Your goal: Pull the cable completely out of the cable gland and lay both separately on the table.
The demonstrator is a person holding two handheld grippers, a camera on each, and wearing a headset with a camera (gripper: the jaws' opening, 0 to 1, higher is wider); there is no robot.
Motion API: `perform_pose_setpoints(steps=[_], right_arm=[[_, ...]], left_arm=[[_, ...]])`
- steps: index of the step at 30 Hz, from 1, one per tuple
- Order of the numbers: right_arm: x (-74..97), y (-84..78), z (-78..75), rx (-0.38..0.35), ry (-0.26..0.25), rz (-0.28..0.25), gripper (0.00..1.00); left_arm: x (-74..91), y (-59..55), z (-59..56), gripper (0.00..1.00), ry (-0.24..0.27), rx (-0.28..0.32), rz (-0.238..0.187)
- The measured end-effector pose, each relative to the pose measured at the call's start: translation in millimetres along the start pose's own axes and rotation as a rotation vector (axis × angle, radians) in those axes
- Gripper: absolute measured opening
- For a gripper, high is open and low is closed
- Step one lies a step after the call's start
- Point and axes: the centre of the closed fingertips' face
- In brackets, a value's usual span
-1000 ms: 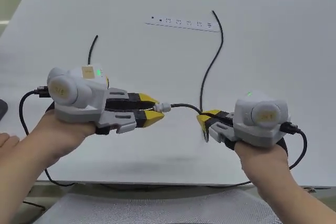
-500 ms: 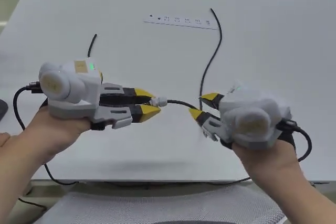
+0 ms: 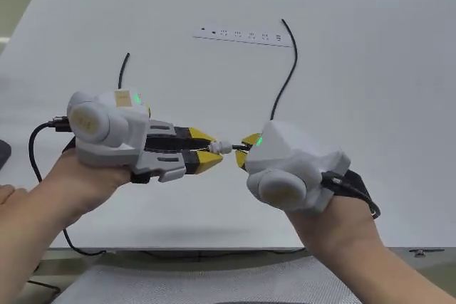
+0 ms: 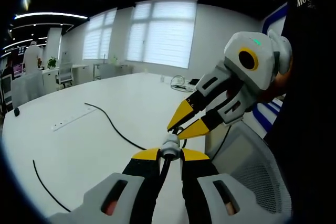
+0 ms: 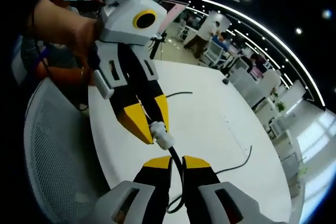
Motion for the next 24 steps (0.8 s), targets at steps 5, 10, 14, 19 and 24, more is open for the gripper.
perform_pose_setpoints(steps=[5,10,14,19,24], right_arm=[[-1.3,-3.7,-0.4,-0.033,0.002,-0.009,0.01],[-0.1,-7.0,0.4,-0.081,0.015,-0.02,0.0],[0.5,-11.8,-0.9,-0.149,0.029,-0.026,0.0],[2.3,-23.5,-6.1,-0.214,0.025,-0.024,0.0],[5.1,-39.4,-11.5,-0.319,0.02,-0.02,0.0]], left_arm=[[-1.1,-0.7,-1.0,0.15,0.004,-0.002,0.005],[-2.5,-0.8,-2.7,0.15,0.004,0.0,0.009],[-3.6,-0.6,-4.6,0.15,0.005,0.004,0.009],[-5.2,0.5,-4.5,0.15,0.009,0.009,0.007],[-7.0,2.3,-5.9,0.15,0.015,0.003,0.009]])
Point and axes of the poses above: the centre of the closed fingertips' face, and the gripper's own axes: x roughly backward along the fingers, z roughly to its left, y roughly out of its top, and after that the axes turned 7 degrees about x, right-handed
